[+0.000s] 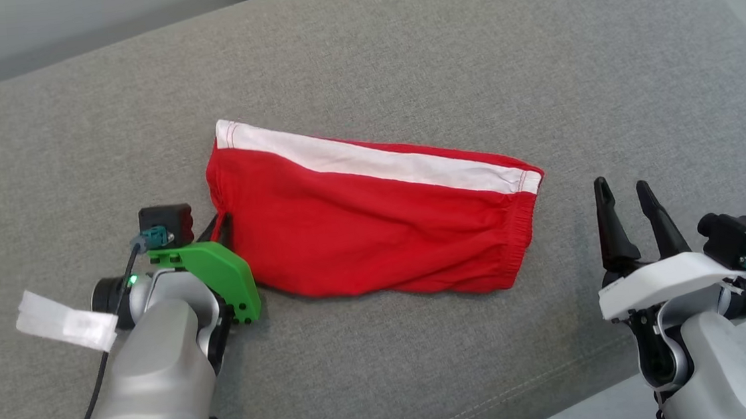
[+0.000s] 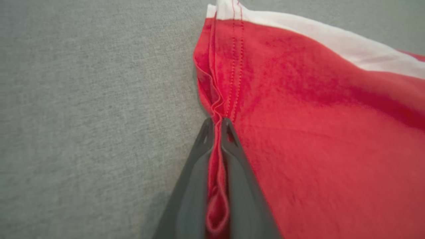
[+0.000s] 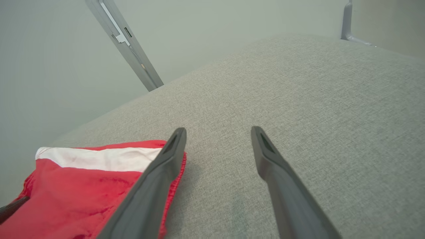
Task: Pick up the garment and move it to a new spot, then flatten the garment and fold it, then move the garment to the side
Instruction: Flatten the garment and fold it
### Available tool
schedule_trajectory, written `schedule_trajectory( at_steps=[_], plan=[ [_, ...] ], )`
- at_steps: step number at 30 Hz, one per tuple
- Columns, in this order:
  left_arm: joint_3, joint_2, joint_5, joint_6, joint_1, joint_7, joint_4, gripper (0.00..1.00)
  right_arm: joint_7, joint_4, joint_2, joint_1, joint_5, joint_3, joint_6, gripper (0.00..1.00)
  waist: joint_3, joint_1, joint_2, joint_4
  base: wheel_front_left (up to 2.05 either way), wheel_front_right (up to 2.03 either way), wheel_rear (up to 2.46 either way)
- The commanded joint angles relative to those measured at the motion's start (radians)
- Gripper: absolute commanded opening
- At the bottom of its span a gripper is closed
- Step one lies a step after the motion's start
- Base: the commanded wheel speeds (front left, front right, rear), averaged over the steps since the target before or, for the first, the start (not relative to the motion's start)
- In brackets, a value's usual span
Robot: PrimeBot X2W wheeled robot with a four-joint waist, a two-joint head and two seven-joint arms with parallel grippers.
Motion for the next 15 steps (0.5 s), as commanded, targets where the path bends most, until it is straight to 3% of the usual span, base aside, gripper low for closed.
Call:
schedule_trajectory(
  at_steps=[1,7,15],
  plan=[
    [0.001,0.003,-0.016,-0.002,0.046,-0.002,0.017,0.0,-0.003,0.007,0.001,0.022,0.001,-0.001,-0.001,1.0,-0.039,0.0,-0.0001,0.027,0.0,0.0,0.0],
    [0.008,0.003,-0.092,-0.001,0.125,-0.042,-0.012,0.0,-0.003,0.024,0.001,0.064,-0.01,0.011,-0.001,1.0,-0.129,0.0,-0.0001,0.097,0.0,0.0,0.0],
    [-0.065,0.003,-0.194,0.049,0.287,-0.065,-0.1,0.0,-0.003,0.038,0.003,0.104,-0.026,0.042,-0.001,1.0,-0.207,0.0,-0.0001,0.223,0.0,0.0,0.0]
  ],
)
